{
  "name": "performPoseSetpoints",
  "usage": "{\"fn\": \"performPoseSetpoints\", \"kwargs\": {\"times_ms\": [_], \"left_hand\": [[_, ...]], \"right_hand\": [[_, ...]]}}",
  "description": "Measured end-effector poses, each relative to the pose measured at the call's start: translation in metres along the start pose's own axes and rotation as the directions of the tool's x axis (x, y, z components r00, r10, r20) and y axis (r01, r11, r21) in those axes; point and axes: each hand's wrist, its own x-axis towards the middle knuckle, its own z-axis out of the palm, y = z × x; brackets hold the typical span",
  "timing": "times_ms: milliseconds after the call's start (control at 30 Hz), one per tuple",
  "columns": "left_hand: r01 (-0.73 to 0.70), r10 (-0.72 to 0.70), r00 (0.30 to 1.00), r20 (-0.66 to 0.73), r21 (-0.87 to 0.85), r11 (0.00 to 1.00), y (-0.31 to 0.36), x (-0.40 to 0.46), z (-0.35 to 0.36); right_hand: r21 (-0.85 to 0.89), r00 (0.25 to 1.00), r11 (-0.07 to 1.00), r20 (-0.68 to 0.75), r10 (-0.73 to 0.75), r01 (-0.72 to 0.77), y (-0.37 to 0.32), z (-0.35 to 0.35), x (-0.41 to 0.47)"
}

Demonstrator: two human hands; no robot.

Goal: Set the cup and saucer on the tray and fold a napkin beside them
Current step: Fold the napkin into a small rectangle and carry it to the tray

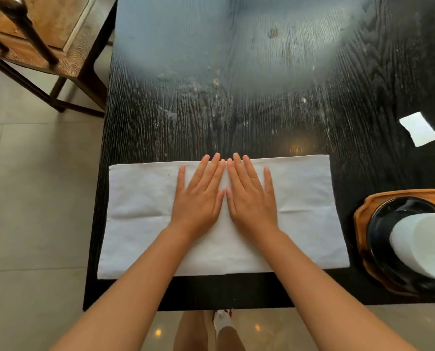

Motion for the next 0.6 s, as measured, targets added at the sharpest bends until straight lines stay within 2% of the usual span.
{"fn": "performPoseSetpoints", "kwargs": {"times_ms": [133, 300, 400, 467, 600], "left_hand": [[-0.005, 0.006, 1.000, -0.019, 0.046, 0.999, -0.018, -0.004, -0.001], [0.050, -0.049, 0.999, -0.022, 0.040, 0.998, -0.032, -0.009, -0.003], [0.051, -0.050, 0.999, -0.010, 0.034, 0.998, -0.034, -0.008, -0.004], [0.147, -0.146, 0.989, -0.037, 0.031, 0.989, -0.054, -0.015, -0.006], [0.409, -0.404, 0.911, -0.086, 0.051, 0.911, -0.120, -0.049, -0.016]], "right_hand": [[-0.028, 1.000, 1.000, 0.001, 0.009, -0.009, 0.027, -0.008, -0.001], [-0.074, 0.974, 0.972, -0.059, 0.221, -0.225, 0.093, -0.023, -0.013], [-0.125, 0.969, 0.962, -0.059, 0.239, -0.245, 0.109, -0.030, -0.019], [-0.125, 0.971, 0.963, -0.062, 0.232, -0.238, 0.108, -0.030, -0.019], [-0.128, 0.972, 0.964, -0.076, 0.224, -0.232, 0.108, -0.026, -0.019]]}}
